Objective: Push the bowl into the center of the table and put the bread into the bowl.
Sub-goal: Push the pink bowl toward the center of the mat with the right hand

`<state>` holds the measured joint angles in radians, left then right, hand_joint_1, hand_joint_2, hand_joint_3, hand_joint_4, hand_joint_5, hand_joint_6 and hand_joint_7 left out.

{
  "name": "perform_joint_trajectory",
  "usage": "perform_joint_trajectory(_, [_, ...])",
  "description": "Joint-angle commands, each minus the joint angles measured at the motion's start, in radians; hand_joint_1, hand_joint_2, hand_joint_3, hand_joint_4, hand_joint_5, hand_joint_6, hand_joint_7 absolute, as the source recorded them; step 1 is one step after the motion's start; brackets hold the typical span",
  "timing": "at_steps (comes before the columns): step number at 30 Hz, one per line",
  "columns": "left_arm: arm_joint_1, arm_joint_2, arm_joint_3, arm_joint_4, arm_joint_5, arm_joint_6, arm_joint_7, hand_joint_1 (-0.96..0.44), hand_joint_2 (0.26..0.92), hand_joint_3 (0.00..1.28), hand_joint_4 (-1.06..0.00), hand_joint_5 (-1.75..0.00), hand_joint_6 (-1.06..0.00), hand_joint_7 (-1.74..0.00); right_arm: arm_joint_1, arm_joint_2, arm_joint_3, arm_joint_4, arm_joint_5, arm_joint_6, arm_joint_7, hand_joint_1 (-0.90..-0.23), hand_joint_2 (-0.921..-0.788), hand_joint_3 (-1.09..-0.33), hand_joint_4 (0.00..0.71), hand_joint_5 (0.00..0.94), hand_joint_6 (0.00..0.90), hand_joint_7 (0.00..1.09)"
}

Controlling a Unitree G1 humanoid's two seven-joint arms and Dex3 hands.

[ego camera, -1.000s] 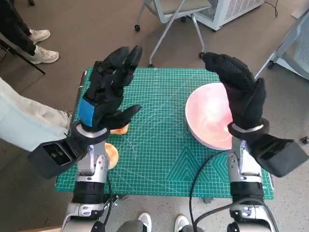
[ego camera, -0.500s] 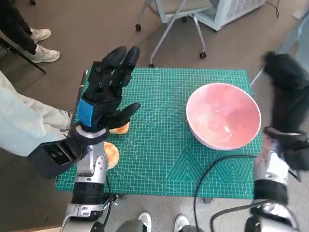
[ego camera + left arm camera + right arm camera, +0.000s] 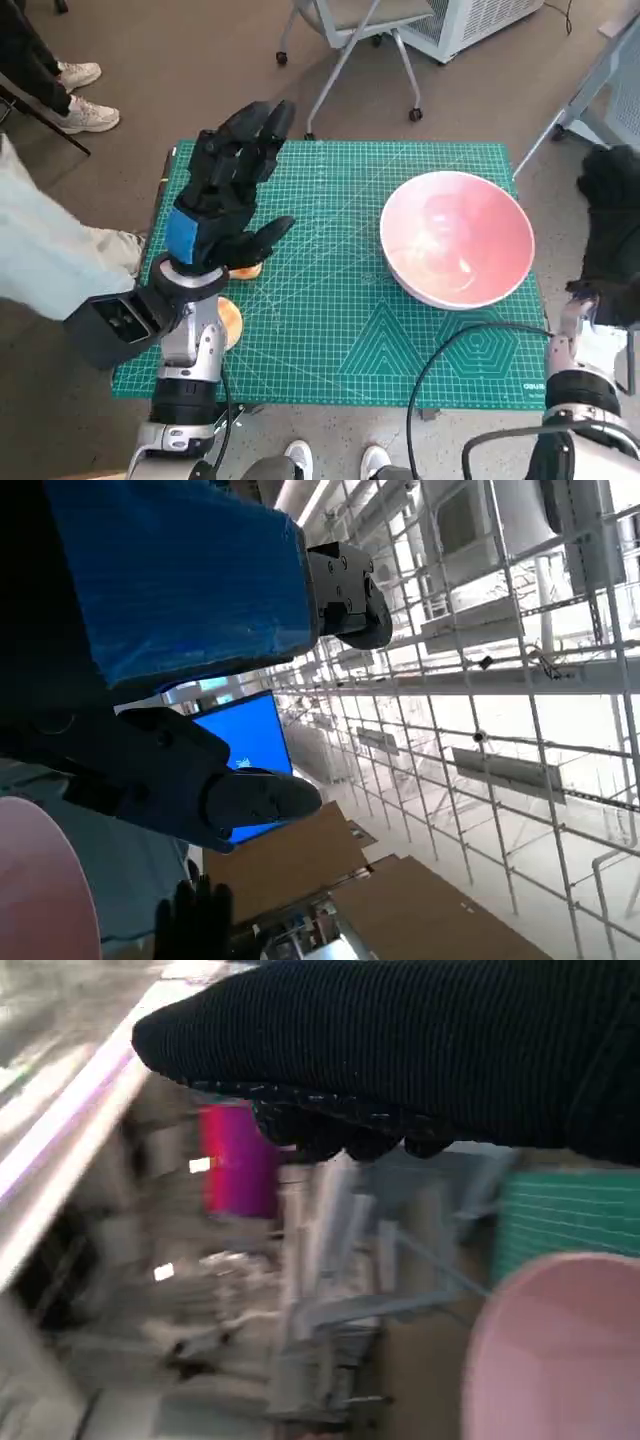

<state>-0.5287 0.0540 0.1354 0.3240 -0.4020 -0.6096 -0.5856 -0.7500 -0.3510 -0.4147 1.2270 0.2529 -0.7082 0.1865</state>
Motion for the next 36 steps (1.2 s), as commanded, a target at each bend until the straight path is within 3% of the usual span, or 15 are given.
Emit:
perform_joint_trajectory(1, [0.012,0.007,-0.001,-0.014,-0.008,0.008,-0.003,-0.13,0.907,0.39,-0.18,-0.09,0.0,-0.58,0.008,0.014,-0.005,0.05,-0.004,0.088,-0.027,-0.587,-0.921,-0.881,0.11,0.001,0.108,0.27])
perform_joint_trajectory(14, [0.01,0.018,0.001,-0.011,-0.012,0.014,-0.011,-0.14,0.9,0.4,-0.19,-0.1,0.0,-0.59,-0.005,0.07,-0.019,0.076,0.002,0.221,-0.021,-0.624,-0.921,-0.796,0.113,0.002,0.137,0.23])
perform_joint_trajectory(21, [0.011,0.026,0.005,-0.014,-0.01,0.016,-0.009,-0.15,0.897,0.4,-0.19,-0.1,0.0,-0.59,-0.021,0.107,-0.012,0.083,-0.008,0.263,-0.018,-0.625,-0.921,-0.806,0.111,0.001,0.119,0.21])
perform_joint_trajectory(26, [0.017,0.031,0.006,-0.024,-0.011,0.02,-0.006,-0.16,0.895,0.4,-0.19,-0.1,0.0,-0.6,-0.036,0.138,-0.011,0.079,-0.006,0.274,-0.016,-0.687,-0.921,-0.809,0.115,0.003,0.144,0.22])
perform_joint_trajectory(36, [0.033,0.041,0.012,-0.046,0.0,0.015,0.007,-0.17,0.892,0.39,-0.19,-0.1,0.0,-0.61,-0.084,0.193,0.003,0.084,-0.018,0.301,0.004,-0.636,-0.921,-0.824,0.116,0.002,0.144,0.21])
